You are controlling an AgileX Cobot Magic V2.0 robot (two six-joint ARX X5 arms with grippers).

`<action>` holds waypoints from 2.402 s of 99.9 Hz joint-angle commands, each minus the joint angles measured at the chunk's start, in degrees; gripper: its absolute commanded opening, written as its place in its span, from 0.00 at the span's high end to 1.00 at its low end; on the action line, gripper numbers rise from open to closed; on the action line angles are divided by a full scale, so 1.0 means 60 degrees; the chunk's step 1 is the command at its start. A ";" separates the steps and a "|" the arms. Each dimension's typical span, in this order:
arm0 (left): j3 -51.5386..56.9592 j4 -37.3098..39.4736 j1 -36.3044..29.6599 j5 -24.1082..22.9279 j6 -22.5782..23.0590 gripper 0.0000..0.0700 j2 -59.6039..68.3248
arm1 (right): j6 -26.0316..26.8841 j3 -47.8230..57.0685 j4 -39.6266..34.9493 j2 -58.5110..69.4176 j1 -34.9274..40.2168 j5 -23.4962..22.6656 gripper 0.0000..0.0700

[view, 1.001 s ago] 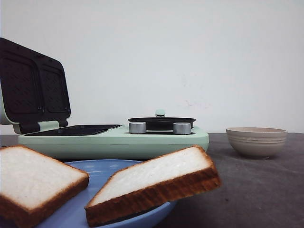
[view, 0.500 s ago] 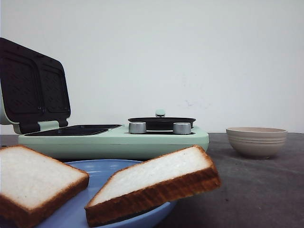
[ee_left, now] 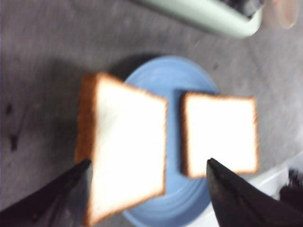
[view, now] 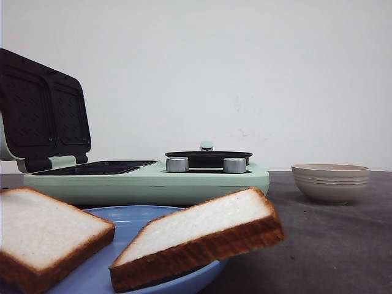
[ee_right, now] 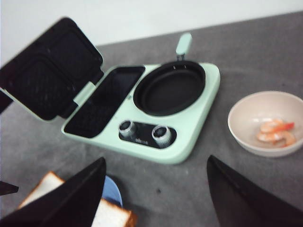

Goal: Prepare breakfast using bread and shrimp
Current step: 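Lower the left gripper and grasp the bread slice nearest it, then lift the bread slice with the left gripper toward the sandwich maker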

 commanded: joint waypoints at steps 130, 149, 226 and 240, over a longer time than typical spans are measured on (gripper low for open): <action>0.0106 0.0339 -0.0102 0.0069 0.2543 1.00 0.3468 | -0.0798 0.0120 -0.0080 -0.0007 -0.0004 -0.0007 0.42; 0.0244 0.0197 -0.0091 0.0936 0.2608 1.00 0.3391 | -0.0805 0.0120 -0.0219 -0.0007 -0.0004 -0.0004 0.42; 0.2790 0.4124 -0.0076 0.1093 -0.0699 1.00 0.2393 | -0.0933 0.0120 -0.0350 -0.0007 -0.0004 0.0000 0.42; 0.3599 0.5071 -0.0076 -0.0193 -0.1042 1.00 0.2561 | -0.1020 0.0120 -0.0350 -0.0007 -0.0004 0.0004 0.42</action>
